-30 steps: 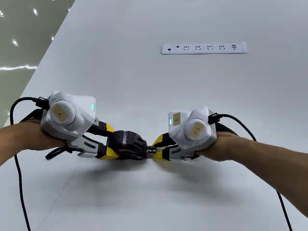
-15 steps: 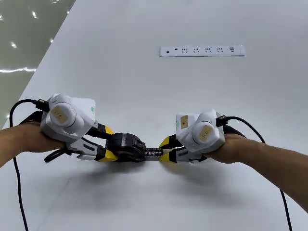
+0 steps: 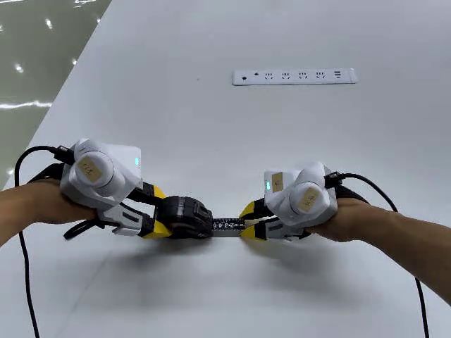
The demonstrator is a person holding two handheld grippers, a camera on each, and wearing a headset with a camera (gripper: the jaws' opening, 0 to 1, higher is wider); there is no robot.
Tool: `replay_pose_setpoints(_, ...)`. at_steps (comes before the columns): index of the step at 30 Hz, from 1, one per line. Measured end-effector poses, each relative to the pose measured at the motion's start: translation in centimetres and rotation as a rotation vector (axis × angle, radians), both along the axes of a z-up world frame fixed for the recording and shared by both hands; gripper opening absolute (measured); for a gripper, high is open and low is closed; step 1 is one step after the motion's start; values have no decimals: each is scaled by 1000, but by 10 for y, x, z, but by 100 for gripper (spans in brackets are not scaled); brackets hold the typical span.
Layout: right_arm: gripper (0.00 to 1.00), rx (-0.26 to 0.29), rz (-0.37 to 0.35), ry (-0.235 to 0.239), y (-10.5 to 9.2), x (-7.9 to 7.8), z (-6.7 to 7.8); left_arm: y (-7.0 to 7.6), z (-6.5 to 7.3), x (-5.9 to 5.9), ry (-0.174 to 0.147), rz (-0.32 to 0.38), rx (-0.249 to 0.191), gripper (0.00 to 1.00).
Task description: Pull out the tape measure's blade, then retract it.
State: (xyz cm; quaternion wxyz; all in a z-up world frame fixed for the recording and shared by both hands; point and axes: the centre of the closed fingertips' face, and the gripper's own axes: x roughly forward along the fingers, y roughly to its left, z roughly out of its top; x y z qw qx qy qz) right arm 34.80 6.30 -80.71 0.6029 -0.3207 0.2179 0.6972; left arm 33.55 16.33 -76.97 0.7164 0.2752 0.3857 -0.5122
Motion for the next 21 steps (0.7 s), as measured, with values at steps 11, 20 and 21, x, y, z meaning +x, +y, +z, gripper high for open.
replay_pose_setpoints(11, 8, -6, -15, 4, -13, 1, 0, 0, 0, 0, 6, -4, 1, 24)
replay_pose_setpoints(20, 8, -16, -20, 6, -25, 1, 1, -1, -1, 0, 7, -7, 2, 24)
replay_pose_setpoints(21, 8, -18, -22, 5, -27, 2, 0, -1, -1, 0, 9, -6, 2, 24)
